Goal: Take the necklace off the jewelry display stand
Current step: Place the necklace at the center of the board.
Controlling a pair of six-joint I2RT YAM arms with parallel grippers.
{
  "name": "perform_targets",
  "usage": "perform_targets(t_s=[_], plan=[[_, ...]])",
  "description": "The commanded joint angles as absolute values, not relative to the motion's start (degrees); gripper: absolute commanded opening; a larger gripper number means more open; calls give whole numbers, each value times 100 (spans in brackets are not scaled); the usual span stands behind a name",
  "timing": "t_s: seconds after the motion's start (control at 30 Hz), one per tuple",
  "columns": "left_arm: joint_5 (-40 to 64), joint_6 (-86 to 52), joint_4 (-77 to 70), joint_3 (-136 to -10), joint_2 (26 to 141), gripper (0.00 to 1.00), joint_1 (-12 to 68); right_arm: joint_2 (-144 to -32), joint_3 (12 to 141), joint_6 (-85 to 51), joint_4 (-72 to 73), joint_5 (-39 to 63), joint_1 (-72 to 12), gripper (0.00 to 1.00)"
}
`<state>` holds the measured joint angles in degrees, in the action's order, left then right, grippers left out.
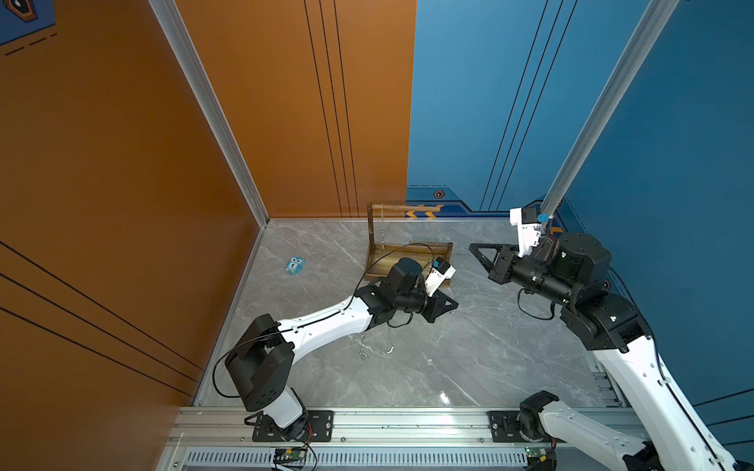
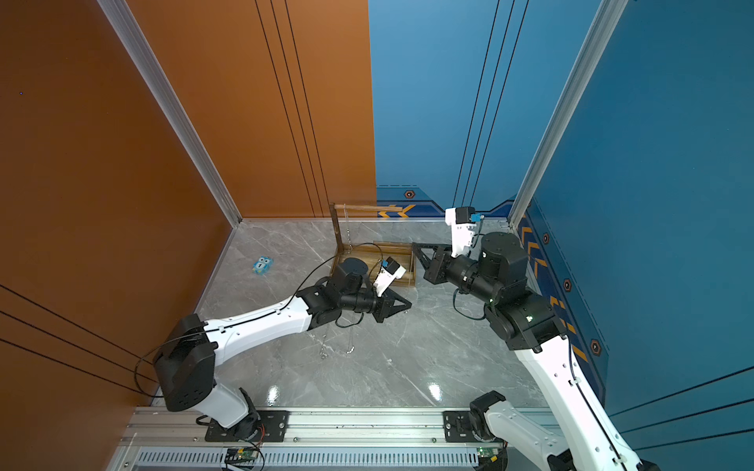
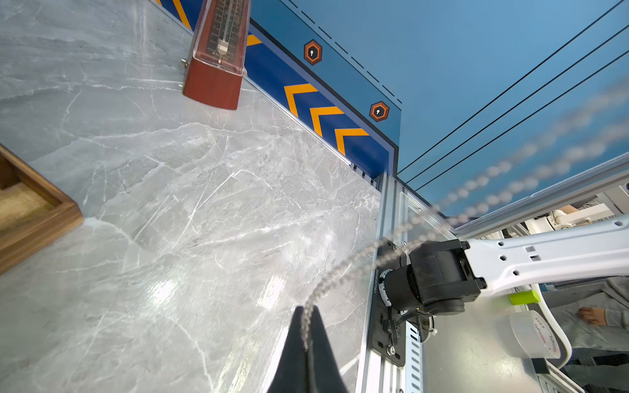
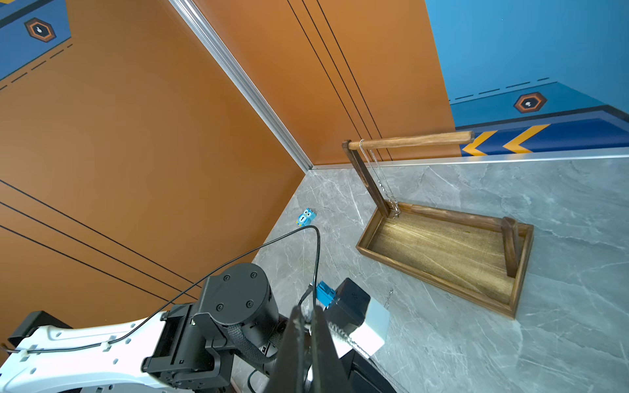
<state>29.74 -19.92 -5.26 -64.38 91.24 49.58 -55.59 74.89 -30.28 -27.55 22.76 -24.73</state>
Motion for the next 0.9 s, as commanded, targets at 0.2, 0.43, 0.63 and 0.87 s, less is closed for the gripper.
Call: perform_targets(t_s=[0.2, 0.43, 0.63, 0.87], plan=[[2535, -2653, -580, -5310, 8489, 0, 5294, -5520, 6825, -3145, -2747, 1991, -3093, 0], [2313, -3136, -676, -4558, 7987, 0, 5470, -5470, 6398, -3273, -2576, 1729, -3472, 0], [2096, -3451, -694, -4075, 7689, 0, 5563, -5434, 6049, -3392, -2454, 1505, -3763, 0], [1879, -3926, -694, -3700, 7638, 0, 5609, -5508, 5552, -3577, -2246, 1244, -3944, 0]])
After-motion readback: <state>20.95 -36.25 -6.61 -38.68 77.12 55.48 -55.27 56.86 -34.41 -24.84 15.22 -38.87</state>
